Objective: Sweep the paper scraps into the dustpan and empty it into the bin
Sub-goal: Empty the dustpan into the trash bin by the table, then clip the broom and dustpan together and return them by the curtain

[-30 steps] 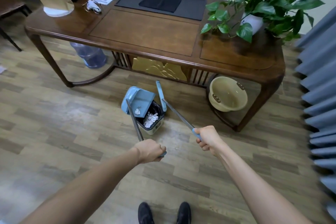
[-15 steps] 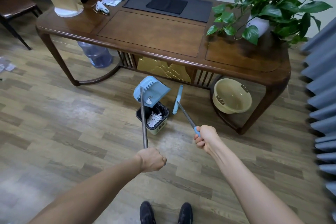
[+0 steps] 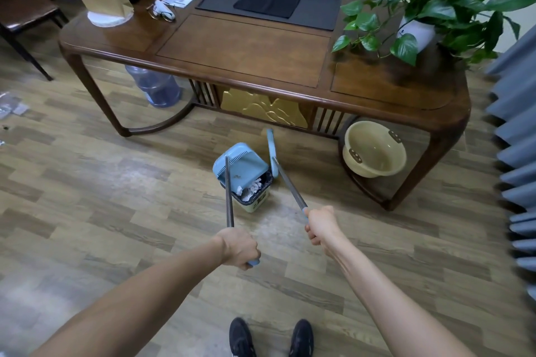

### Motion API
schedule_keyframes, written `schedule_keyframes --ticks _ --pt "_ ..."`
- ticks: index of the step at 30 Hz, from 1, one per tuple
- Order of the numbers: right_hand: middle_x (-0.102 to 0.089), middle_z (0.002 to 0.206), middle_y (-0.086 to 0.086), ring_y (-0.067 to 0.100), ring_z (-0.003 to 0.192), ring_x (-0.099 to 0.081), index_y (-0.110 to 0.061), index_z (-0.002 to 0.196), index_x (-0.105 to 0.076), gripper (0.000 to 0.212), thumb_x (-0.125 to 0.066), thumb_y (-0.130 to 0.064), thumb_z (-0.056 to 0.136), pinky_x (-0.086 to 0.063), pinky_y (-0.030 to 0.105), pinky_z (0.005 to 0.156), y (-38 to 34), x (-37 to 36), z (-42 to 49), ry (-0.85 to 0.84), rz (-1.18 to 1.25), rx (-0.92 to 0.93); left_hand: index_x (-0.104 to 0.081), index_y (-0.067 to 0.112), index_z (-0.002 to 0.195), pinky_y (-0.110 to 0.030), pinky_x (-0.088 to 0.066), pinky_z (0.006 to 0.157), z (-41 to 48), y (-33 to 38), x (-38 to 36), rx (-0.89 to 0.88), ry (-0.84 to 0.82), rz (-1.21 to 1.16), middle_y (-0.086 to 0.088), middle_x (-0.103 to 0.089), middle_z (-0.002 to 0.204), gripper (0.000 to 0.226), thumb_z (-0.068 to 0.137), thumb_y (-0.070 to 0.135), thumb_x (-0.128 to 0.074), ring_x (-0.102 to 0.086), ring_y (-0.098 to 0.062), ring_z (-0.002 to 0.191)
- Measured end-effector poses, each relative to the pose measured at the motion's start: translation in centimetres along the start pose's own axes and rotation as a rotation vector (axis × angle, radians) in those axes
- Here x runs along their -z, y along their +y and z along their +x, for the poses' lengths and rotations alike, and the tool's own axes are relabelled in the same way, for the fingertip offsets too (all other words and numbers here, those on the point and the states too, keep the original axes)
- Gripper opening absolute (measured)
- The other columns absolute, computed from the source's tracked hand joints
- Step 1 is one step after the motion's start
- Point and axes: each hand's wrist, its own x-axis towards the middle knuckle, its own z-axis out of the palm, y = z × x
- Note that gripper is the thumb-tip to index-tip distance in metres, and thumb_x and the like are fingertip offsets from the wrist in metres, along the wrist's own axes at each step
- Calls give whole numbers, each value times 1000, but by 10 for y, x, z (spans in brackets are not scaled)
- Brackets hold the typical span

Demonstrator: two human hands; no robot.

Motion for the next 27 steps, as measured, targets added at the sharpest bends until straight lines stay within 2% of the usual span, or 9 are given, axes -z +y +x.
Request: schedule_keyframes --ticks 3,5,10,14,17,19,21,24,27 --pt "-41 51 1 19 39 -35 -15 79 -61 22 -48 -25 93 -28 21 39 -6 -4 -1 52 -192 211 -62 5 117 -38 -44 68 4 5 4 25 51 -2 -18 -71 106 33 99 31 -51 -66 -37 95" --pt "-47 55 0 24 52 -44 -14 73 -64 30 -49 -31 92 -38 28 48 -12 -6 -5 110 -328 325 -62 6 117 -38 -46 70 6 8 6 38 54 -7 -17 -71 107 32 99 30 -52 -67 -37 97" --pt "-45 57 0 18 51 -38 -11 75 -62 34 -46 -32 96 -29 26 47 -27 -2 -16 72 -423 483 -63 8 117 -37 -46 71 3 4 6 90 46 -77 -16 -71 108 28 98 27 -53 -66 -37 100" --pt "-47 61 3 21 57 -39 -10 71 -54 34 -44 -31 96 -25 27 45 -33 -6 -21 79 -465 506 -58 9 116 -39 -51 73 -10 -17 30 233 222 -217 -18 -71 103 35 100 38 -48 -68 -38 93" --pt "-54 72 8 23 55 -44 -11 77 -59 28 -43 -27 94 -31 25 44 -47 -6 -31 87 -461 467 -57 9 100 -38 -43 65 -23 -50 63 428 522 -452 -19 -68 88 38 101 46 -47 -66 -38 84" --pt "-55 78 9 21 51 -42 -17 109 -65 25 -44 -19 95 -32 24 41 -62 0 -39 16 -298 368 -46 12 77 -37 -32 58 -31 -76 83 564 735 -668 -16 -59 69 39 98 45 -53 -61 -37 73" --pt "-55 78 11 19 50 -42 -17 137 -52 44 -46 -10 94 -31 23 42 -77 9 -45 -97 -140 275 -36 12 66 -39 -28 56 -40 -101 99 726 942 -860 -14 -47 59 48 96 44 -55 -52 -33 62" --pt "-60 74 16 19 44 -53 -3 127 -58 38 -49 1 90 -34 20 39 -101 27 -60 -175 -90 235 -44 6 69 -39 -43 56 -59 -131 120 927 1166 -1187 -16 -52 58 54 92 53 -52 -53 -28 53" --pt "-68 88 23 25 53 -66 1 116 -65 33 -59 -4 84 -44 24 48 -126 52 -80 -220 31 210 -45 9 79 -31 -45 53 -74 -141 142 727 1282 -1773 -6 -52 51 38 95 42 -57 -53 -22 42"
